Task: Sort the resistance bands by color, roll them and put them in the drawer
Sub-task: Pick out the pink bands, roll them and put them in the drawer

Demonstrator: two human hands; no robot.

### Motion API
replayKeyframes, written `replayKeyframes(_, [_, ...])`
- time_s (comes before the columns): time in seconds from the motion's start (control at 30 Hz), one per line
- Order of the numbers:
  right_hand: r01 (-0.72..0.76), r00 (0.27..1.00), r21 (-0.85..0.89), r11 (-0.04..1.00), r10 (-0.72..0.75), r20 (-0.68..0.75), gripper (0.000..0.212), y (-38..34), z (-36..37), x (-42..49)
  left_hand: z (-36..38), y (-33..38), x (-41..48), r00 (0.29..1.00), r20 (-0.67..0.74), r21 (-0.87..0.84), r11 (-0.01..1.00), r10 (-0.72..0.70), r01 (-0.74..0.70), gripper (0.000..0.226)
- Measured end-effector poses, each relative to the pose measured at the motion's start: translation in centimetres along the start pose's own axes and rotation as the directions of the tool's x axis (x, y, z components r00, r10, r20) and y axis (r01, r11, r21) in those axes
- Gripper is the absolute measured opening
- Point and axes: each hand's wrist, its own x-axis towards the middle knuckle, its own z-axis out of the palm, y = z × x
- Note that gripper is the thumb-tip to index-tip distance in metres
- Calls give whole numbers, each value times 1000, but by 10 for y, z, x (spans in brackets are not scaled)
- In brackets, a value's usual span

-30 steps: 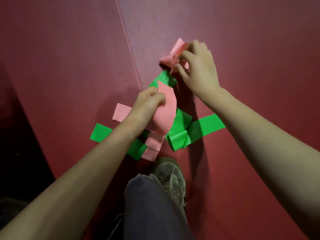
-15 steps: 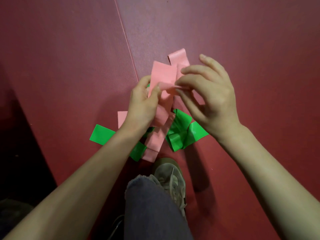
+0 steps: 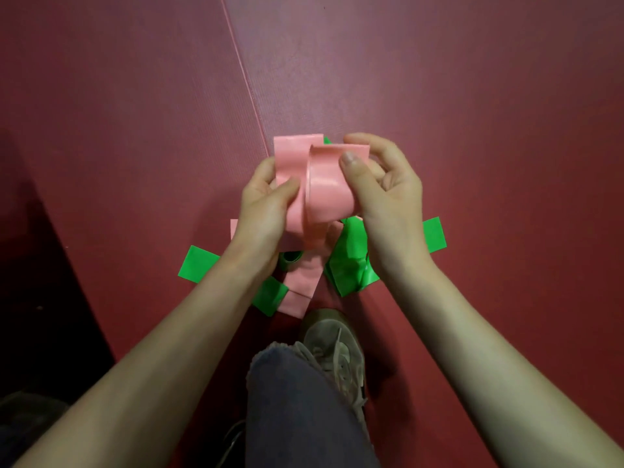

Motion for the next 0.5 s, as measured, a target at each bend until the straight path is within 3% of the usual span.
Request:
replayKeyframes(0.17, [-67, 997, 50, 997, 69, -30, 17, 7, 10, 4, 7, 7, -6, 1000, 16, -32, 999, -19, 20, 24])
replayKeyframes(0.5, [36, 999, 34, 999, -35, -42, 20, 4, 6, 7, 20, 12, -21, 996, 73, 13, 999, -53, 52, 24])
